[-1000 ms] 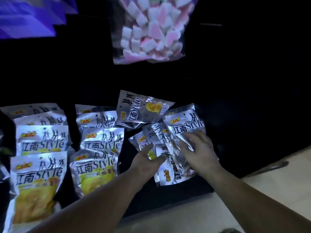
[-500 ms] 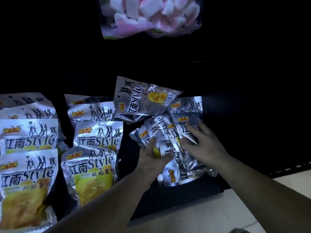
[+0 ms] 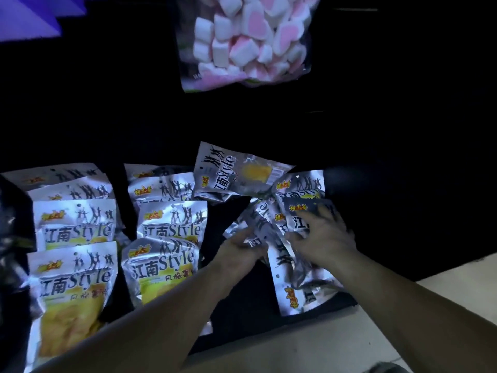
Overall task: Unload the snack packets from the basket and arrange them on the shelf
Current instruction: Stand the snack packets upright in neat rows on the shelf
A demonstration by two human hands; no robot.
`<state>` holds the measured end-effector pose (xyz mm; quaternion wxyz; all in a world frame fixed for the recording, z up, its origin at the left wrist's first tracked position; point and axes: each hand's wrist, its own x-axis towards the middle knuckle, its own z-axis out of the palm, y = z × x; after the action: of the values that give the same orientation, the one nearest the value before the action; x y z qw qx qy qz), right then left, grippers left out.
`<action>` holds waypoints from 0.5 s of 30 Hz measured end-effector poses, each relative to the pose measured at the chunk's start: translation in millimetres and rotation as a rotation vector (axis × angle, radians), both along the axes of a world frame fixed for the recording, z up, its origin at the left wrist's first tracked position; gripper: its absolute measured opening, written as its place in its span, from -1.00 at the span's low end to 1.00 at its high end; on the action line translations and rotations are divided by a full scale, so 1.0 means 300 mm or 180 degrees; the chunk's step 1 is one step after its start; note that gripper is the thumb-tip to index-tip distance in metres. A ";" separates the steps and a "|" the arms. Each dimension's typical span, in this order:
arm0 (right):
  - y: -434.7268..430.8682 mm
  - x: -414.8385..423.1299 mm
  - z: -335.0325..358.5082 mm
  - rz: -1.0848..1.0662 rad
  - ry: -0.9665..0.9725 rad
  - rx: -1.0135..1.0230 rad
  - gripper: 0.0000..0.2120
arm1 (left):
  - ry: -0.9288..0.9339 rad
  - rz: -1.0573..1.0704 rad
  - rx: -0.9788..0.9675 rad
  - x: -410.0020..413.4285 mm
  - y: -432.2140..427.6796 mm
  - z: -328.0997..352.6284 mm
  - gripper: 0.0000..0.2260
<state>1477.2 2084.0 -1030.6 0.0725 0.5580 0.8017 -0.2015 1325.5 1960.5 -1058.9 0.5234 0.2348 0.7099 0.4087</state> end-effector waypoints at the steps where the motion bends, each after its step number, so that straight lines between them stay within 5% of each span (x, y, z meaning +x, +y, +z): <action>1: -0.001 -0.011 0.018 -0.0007 0.0066 0.0014 -0.37 | 0.0065 0.0060 0.0025 -0.028 -0.011 0.026 -0.60; 5: -0.009 -0.072 0.066 0.0139 0.0424 0.0204 -0.44 | 0.0521 0.0293 -0.0089 -0.135 -0.027 0.081 -0.46; 9: -0.031 -0.141 0.110 0.0062 0.1222 0.0371 -0.54 | 0.1322 0.0457 0.0033 -0.254 -0.001 0.178 -0.81; 13: -0.060 -0.185 0.130 0.0008 0.2093 0.0126 -0.56 | 0.2117 0.0782 0.0458 -0.365 0.063 0.245 -0.36; 15: -0.060 -0.189 0.125 0.0050 0.2261 0.0077 -0.55 | 0.1953 0.0515 0.0652 -0.392 0.094 0.232 -0.20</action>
<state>1420.4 2066.1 -993.1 -0.2159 0.4478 0.7834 -0.3730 1207.9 1988.8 -989.2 0.2247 0.3412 0.8060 0.4284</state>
